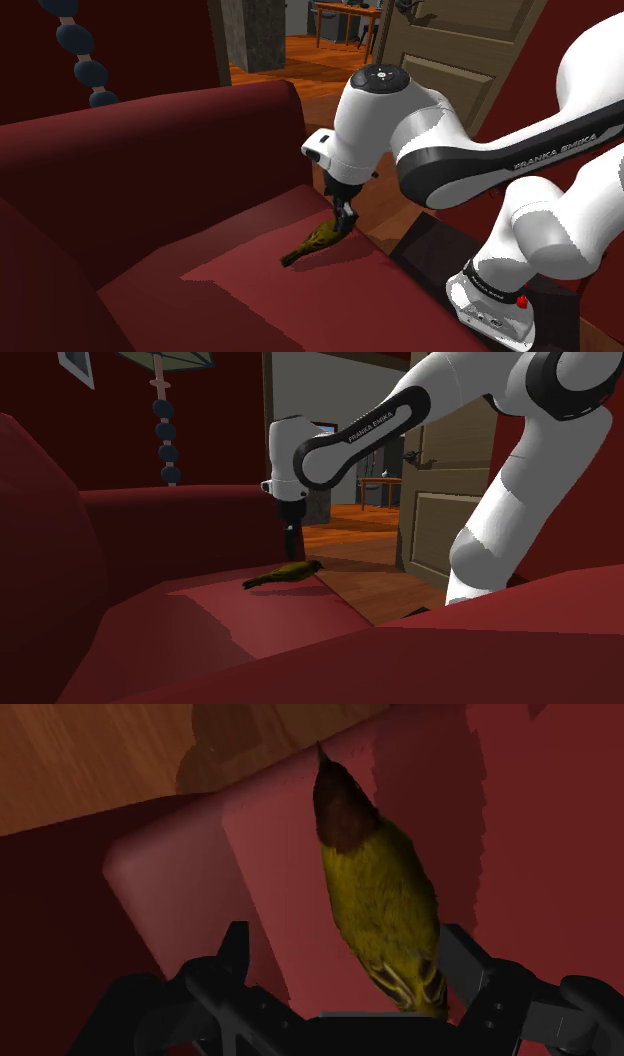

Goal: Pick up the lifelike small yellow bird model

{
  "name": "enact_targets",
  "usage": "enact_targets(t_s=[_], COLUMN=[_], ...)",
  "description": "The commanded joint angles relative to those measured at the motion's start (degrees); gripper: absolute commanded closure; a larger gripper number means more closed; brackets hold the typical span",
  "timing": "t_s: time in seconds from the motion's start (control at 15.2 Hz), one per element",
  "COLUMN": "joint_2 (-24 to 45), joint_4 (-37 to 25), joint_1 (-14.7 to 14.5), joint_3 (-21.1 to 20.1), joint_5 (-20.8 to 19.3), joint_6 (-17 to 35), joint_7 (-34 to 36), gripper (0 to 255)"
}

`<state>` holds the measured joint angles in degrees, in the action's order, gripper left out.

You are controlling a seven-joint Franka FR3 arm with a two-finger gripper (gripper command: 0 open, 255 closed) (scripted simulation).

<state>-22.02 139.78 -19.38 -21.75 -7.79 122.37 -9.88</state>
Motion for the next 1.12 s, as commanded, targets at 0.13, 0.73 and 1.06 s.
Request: enact_targets(t_s=[0.13,0.73,1.06], joint_2=[2.22,5.15,5.14], joint_4=[0.93,3.66,3.67], joint_1=[-1.27,-0.49,-0.51], joint_3=[-1.91,-2.85,-2.88], joint_5=[-1.24,-3.14,-3.13], joint_6=[3.4,8.67,8.67], joint_7=[-0.55,1.79,1.84], gripper=[0,255,255])
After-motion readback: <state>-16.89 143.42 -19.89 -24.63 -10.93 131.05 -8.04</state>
